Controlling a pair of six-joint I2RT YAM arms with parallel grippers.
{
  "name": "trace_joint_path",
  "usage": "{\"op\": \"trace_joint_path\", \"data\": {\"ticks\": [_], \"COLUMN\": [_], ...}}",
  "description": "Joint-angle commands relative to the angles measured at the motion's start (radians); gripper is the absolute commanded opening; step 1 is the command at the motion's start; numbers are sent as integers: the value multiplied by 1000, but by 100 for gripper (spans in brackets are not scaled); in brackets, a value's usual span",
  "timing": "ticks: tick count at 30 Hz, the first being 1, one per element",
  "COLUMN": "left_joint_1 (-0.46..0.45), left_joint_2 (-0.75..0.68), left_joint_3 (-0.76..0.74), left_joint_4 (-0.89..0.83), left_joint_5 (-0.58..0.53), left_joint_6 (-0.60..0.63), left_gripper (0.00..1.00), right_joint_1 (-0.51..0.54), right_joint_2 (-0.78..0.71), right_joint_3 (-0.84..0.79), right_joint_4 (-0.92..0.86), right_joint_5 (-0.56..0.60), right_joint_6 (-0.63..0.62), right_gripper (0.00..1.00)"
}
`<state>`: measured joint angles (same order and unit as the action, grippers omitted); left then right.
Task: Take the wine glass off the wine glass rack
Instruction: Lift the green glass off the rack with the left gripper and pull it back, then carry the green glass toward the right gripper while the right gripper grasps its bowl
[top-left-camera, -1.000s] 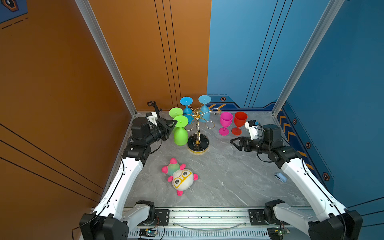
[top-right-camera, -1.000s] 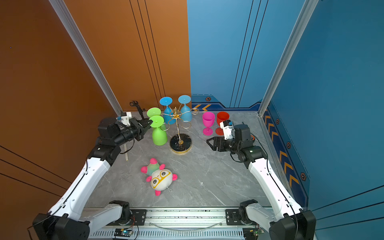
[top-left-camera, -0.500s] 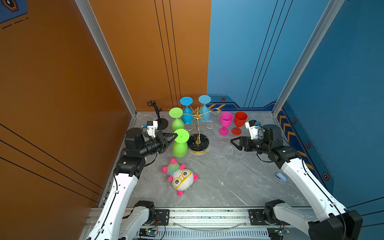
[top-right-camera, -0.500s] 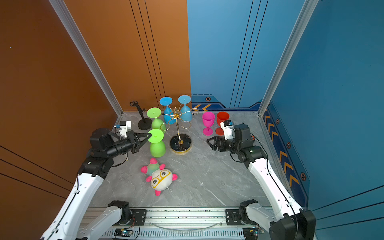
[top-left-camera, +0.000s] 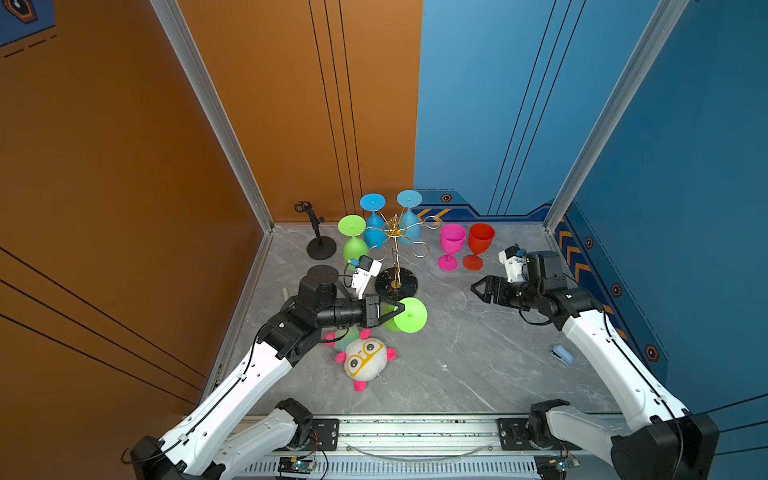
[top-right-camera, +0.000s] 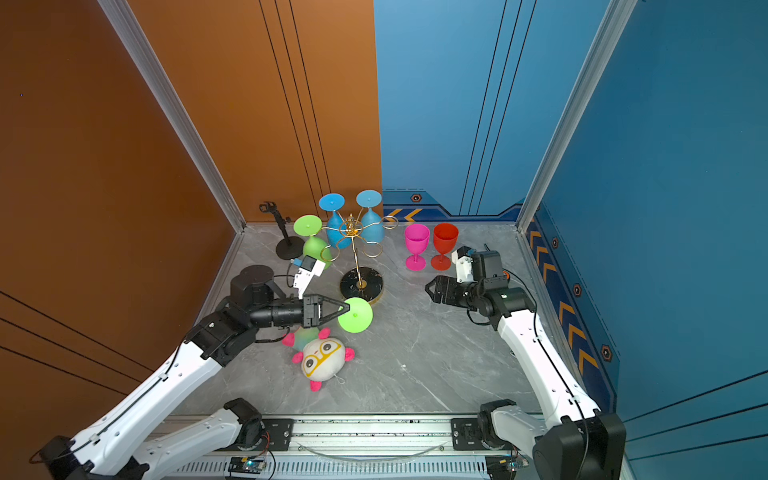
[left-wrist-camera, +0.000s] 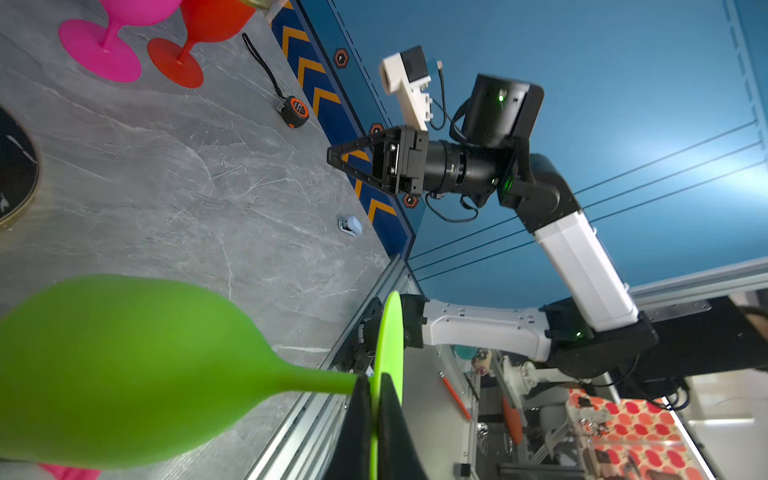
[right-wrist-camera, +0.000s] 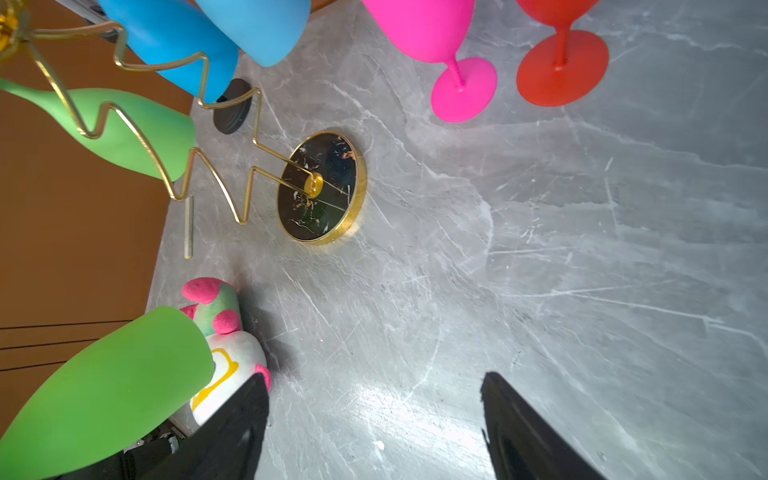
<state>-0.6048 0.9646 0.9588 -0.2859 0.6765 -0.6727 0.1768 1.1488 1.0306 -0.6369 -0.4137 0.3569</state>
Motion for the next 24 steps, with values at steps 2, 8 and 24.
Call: {"op": "trace_joint_path", "data": {"ticks": [2,8,24], "left_joint_1": [-90,-254,-638], "left_joint_2": [55,125,184], "left_joint_3": [64,131,-30], "left_joint_4": [-69,-162,-157], "left_joint_5": [-162,-355,-911], "left_joint_6": [250,542,1297], "left_gripper": [0,0,0], "right_joint_1": [-11,-3,107], "right_joint_2": [14,61,186], "right_joint_3": [54,94,230], "right_joint_4": [-110,-152,-166], "right_joint_5": [67,56,11], "right_joint_6": [-27,-53,-52], "right_gripper": [81,81,79]}}
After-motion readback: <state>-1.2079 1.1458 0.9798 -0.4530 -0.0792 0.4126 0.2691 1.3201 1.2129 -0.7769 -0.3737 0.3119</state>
